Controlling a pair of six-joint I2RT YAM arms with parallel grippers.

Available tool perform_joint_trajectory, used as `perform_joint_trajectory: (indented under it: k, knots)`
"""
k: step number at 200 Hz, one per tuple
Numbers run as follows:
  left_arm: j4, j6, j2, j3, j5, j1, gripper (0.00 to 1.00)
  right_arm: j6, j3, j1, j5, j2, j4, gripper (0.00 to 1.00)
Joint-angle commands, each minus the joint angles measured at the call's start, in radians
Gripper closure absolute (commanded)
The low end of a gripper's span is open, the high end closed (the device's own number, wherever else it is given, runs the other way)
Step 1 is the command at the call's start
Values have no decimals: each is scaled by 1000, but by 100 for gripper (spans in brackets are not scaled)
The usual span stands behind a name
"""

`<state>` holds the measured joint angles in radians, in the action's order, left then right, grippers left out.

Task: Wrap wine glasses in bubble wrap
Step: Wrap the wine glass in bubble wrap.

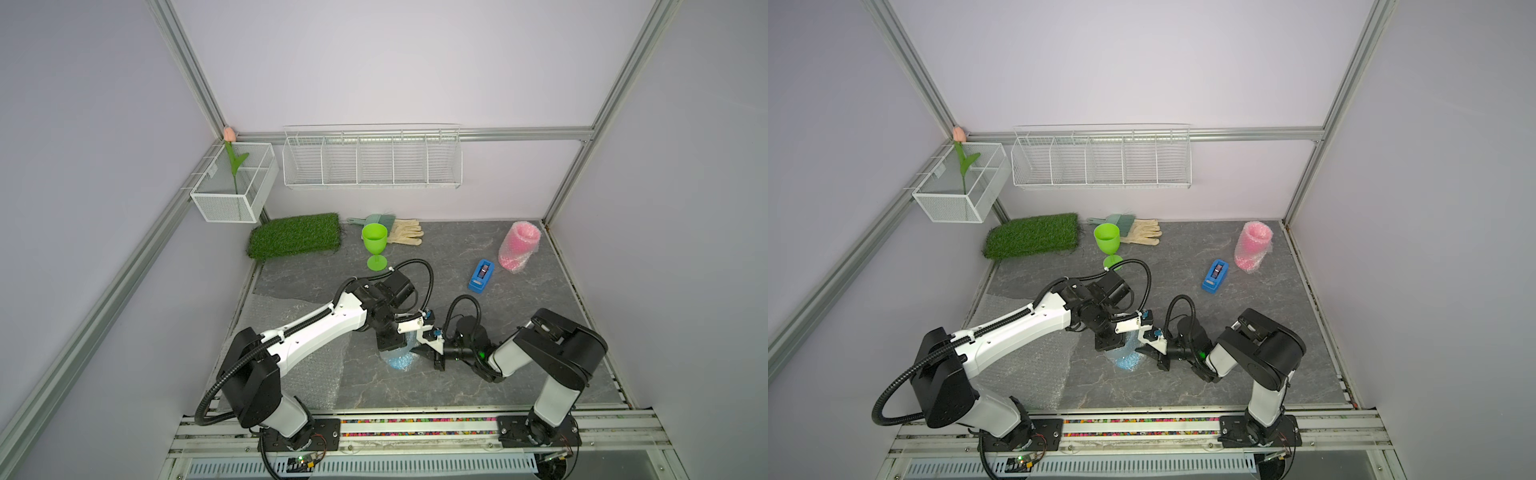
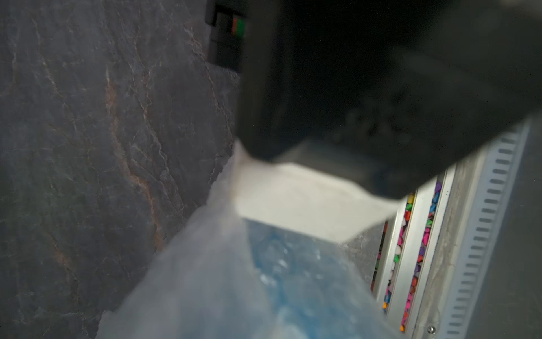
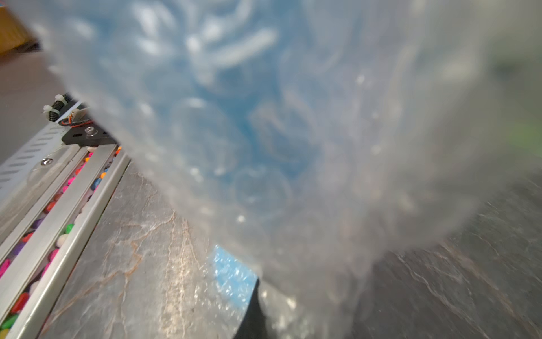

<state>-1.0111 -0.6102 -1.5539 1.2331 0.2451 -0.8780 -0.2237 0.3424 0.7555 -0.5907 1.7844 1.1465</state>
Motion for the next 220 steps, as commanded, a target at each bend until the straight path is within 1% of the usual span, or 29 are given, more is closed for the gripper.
perform_joint_trajectory:
  k: [1,22,34,48,66,86,98,120,153,160,167,175,188,197,204,220]
  knots:
    - [-68,9,-78,-58,24,-2,100,20,-19,-16,-9,20,52,93]
    - [-78,42,-48,-32,-21,0,100,24,-20,-21,-6,20,52,93]
    - [-68,71,3,-11,-50,4,89,27,-20,-25,-7,21,52,93]
    - [-62,102,67,18,-65,10,81,29,-22,-26,-5,20,54,93]
    - [-57,143,138,56,-94,10,66,32,-20,-28,-7,22,55,93]
    - [-2,175,207,65,-117,10,60,36,-19,-29,-11,27,61,93]
    - [36,182,236,67,-124,10,55,38,-19,-29,-16,29,64,93]
    - [77,184,249,73,-139,11,47,39,-22,-30,-18,26,64,93]
    - [78,163,193,76,-96,10,39,41,-19,-33,-22,29,64,93]
    - [78,162,178,75,-79,11,39,42,-19,-35,-21,30,63,93]
    - [76,159,163,71,-63,11,42,43,-17,-36,-22,32,62,93]
    - [72,157,147,68,-51,11,48,43,-17,-35,-23,33,62,93]
    - [59,157,116,66,-34,10,63,44,-16,-38,-24,33,62,93]
    - [46,152,93,68,-20,10,70,47,-15,-37,-25,36,62,93]
    - [36,150,72,67,-17,11,75,48,-13,-37,-27,39,62,93]
    - [45,150,34,49,-14,10,82,52,-9,-39,-36,44,63,93]
